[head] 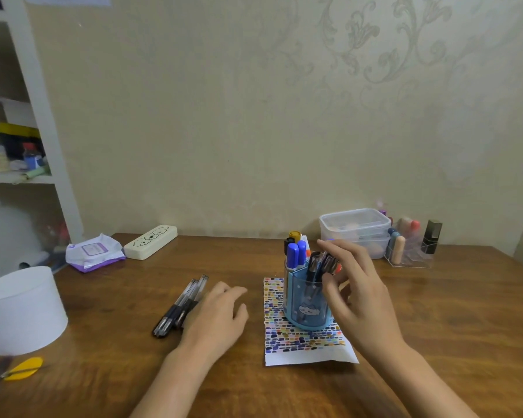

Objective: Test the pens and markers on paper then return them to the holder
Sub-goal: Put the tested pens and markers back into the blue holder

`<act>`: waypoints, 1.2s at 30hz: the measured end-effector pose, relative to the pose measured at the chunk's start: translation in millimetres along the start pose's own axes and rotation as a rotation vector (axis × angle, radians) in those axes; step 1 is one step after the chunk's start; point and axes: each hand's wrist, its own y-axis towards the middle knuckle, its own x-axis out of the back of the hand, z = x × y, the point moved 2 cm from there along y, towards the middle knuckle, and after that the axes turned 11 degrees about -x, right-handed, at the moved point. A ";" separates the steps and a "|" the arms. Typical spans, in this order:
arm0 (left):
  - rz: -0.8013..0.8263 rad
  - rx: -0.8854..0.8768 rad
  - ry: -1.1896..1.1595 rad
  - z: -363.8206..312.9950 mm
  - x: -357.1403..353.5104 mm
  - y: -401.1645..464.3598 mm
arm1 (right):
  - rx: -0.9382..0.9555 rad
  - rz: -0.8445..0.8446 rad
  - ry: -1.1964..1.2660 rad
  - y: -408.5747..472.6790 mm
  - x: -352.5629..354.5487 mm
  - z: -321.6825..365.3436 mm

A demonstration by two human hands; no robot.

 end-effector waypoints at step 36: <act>0.021 -0.353 -0.035 -26.0 7.3 -7.8 | 0.011 -0.016 0.030 -1.1 3.0 8.0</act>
